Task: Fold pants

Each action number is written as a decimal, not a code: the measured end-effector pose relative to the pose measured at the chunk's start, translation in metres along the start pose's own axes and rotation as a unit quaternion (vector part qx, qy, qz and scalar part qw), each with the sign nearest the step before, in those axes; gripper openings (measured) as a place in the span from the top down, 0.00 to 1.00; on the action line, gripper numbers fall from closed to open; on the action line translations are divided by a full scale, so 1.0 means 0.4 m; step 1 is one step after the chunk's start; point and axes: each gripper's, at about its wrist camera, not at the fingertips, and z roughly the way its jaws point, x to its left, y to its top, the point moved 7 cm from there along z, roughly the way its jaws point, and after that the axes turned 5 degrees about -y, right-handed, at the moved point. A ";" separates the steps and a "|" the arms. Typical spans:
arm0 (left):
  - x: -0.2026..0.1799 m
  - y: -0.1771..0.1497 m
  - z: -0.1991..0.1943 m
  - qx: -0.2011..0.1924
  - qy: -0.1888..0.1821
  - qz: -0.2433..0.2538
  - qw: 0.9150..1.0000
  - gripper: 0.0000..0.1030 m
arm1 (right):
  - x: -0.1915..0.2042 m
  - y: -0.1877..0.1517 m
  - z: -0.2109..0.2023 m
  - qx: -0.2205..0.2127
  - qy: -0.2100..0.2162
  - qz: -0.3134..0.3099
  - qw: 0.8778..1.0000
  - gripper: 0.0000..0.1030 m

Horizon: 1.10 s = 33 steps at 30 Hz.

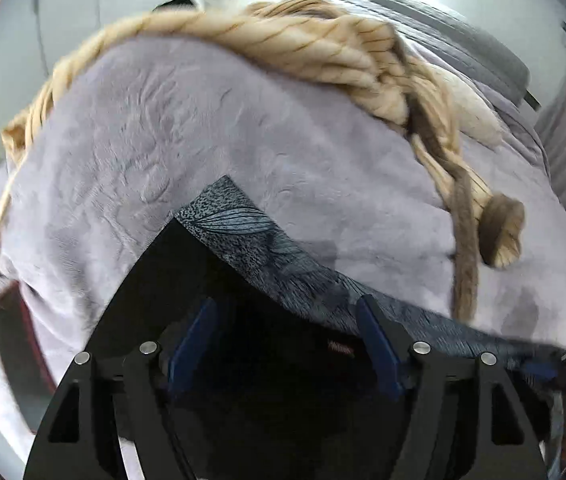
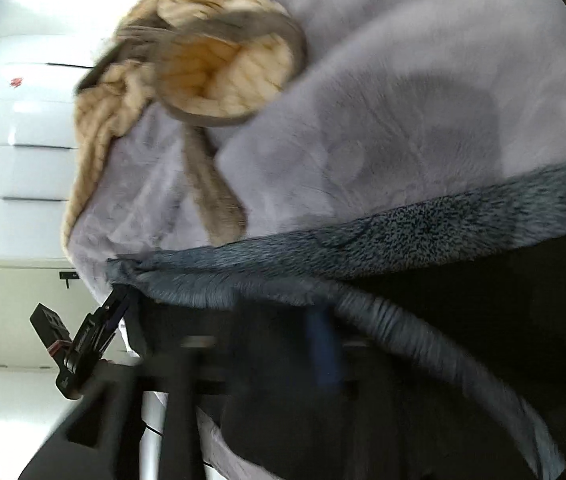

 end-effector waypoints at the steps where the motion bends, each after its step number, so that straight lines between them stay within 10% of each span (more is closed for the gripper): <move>1: -0.018 -0.010 -0.012 0.005 -0.004 0.014 1.000 0.28 | 0.011 -0.015 -0.032 -0.009 0.000 -0.010 1.000 0.37; 10: -0.300 -0.201 0.008 0.094 -0.080 0.132 0.983 0.28 | -0.086 -0.181 -0.238 -0.056 -0.070 0.001 0.996 0.37; 22: -0.740 -0.434 0.031 0.177 -0.168 0.241 0.939 0.28 | -0.447 -0.449 -0.558 -0.113 -0.168 0.125 0.971 0.37; 33: -0.902 -0.543 0.071 0.190 -0.145 0.238 0.942 0.22 | -0.665 -0.561 -0.565 -0.070 -0.075 0.186 0.977 0.37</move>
